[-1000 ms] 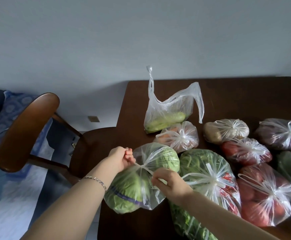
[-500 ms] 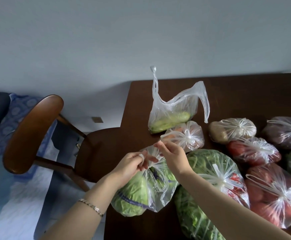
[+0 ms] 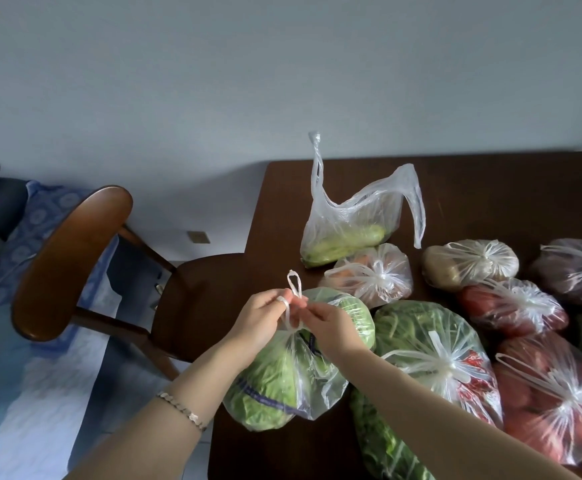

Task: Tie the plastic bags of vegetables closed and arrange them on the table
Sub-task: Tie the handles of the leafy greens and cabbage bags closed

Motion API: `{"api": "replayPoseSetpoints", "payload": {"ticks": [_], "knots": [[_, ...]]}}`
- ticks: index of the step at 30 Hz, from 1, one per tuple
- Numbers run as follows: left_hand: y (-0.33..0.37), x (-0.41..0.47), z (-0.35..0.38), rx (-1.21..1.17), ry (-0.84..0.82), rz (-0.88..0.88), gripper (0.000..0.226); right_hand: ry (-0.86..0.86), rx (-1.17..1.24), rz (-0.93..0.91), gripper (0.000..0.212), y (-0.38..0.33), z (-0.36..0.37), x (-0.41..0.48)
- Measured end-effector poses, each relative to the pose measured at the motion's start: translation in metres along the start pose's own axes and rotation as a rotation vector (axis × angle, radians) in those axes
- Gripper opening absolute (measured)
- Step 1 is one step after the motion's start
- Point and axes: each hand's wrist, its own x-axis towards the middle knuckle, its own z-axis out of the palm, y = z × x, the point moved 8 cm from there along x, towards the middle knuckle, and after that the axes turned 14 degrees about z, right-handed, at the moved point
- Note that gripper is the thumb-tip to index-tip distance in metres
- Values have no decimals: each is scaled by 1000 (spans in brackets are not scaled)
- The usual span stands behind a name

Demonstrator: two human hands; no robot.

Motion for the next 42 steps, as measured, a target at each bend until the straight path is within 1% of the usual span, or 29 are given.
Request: {"api": "replayPoseSetpoints", "payload": {"ticks": [2,4,7,9,11,14,16,18,19,21,22,23,27,32,34,36,39,41,42], "knots": [[12,1,-7,236,29,105,35,29,-48,33,32,0,1,3],[18,2,-10,339,26,127,28,56,-129,48,31,0,2,4],[20,2,-9,287,-24,80,22,59,-256,-6,28,-4,7,3],[23,4,-9,218,-33,56,16,47,-362,-53,27,-6,12,0],[23,7,-7,145,-29,12,14,28,-407,-79,24,-6,12,-1],[12,11,-5,23,-5,-99,16,-33,-378,-92,20,-5,11,-3],[7,11,-1,15,-41,-137,16,-67,-326,-75,16,-2,12,-5],[3,12,3,32,-78,-142,14,-61,-240,-34,15,0,10,-3],[2,12,2,111,-106,-122,14,-45,-201,-8,18,1,8,-1],[2,8,3,318,-227,-36,16,-28,-134,42,25,2,3,2],[2,5,5,351,-283,13,18,-30,-111,56,27,2,2,2],[3,2,5,342,-303,48,20,-37,-89,58,27,2,1,2],[6,-2,-6,301,-213,115,16,-16,6,32,22,2,-2,0],[-5,-7,-14,280,-106,60,5,36,119,33,17,7,-5,-1],[-10,-10,-15,288,-88,44,10,60,141,35,19,8,-6,-1],[-13,-12,-14,320,-99,39,12,77,120,37,24,8,-5,-1],[-15,-10,-5,322,-176,41,6,130,109,28,26,10,-5,-2],[-14,-10,2,326,-225,38,8,161,84,21,25,9,-5,-1],[-16,-10,3,326,-225,36,13,169,83,26,21,8,-6,-1]]}}
